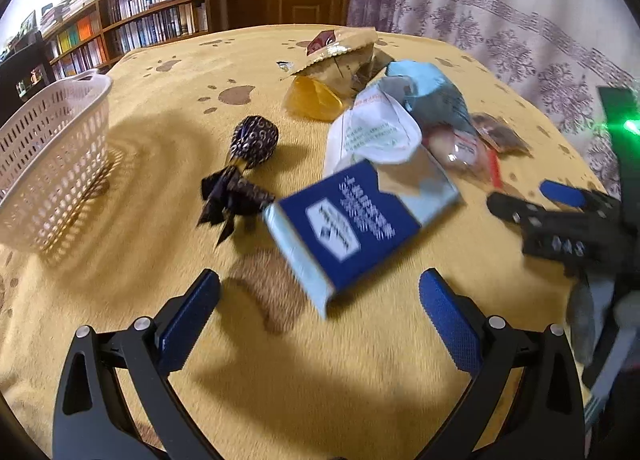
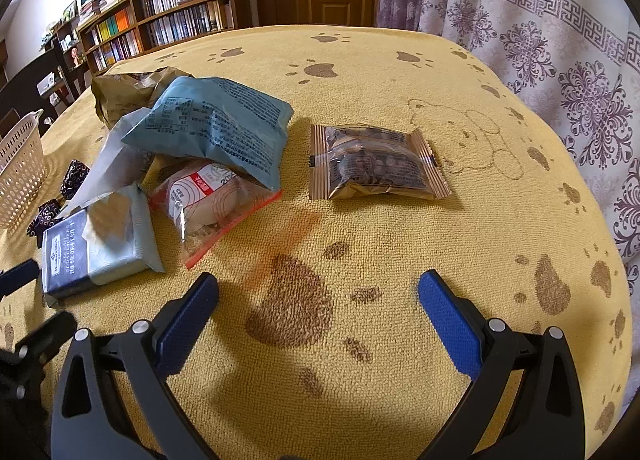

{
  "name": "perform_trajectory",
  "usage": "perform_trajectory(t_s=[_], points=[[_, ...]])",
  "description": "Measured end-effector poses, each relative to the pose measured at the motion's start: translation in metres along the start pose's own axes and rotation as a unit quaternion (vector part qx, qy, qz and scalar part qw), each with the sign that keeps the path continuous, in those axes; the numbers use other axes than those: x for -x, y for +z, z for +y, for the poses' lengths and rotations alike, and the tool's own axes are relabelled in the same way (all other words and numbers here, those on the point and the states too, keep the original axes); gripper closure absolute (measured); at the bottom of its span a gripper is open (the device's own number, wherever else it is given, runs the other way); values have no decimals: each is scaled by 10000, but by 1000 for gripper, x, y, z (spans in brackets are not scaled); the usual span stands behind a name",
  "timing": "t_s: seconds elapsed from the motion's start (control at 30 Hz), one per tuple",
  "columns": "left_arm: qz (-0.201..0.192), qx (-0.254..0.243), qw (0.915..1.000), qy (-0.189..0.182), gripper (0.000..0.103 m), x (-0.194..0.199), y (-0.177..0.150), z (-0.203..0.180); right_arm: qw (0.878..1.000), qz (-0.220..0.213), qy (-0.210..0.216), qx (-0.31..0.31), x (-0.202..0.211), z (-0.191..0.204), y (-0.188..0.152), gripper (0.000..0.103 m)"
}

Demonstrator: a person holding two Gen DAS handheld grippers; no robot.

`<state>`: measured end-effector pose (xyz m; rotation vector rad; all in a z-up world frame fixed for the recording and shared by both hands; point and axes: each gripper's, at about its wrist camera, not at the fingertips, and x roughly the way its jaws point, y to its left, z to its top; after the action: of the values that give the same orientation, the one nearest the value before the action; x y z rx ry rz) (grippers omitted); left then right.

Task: Organize snacks
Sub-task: 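Close the left tool on the blue soda cracker box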

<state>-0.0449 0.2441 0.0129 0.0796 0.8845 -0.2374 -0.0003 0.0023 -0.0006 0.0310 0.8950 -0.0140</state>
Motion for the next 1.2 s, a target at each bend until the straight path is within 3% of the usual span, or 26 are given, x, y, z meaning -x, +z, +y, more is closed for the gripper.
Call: perform_trajectory(t_s=[0.27, 0.8, 1.0, 1.1, 1.2], points=[[-307, -288, 9990, 112, 2, 12, 14, 5, 10000, 3, -1, -1, 0, 0, 0, 5], [-328, -1313, 9907, -105, 4, -30, 55, -37, 10000, 10, 4, -2, 0, 0, 1, 5], [-235, -1562, 9871, -272, 19, -30, 50, -48, 9992, 96, 206, 343, -2, 0, 3, 5], [-182, -1740, 9845, -125, 23, -33, 42, -54, 9979, 126, 380, 503, -2, -5, 4, 5], [-85, -1627, 9862, -283, 33, -30, 40, -53, 9973, 108, 416, 596, -1, -6, 3, 5]])
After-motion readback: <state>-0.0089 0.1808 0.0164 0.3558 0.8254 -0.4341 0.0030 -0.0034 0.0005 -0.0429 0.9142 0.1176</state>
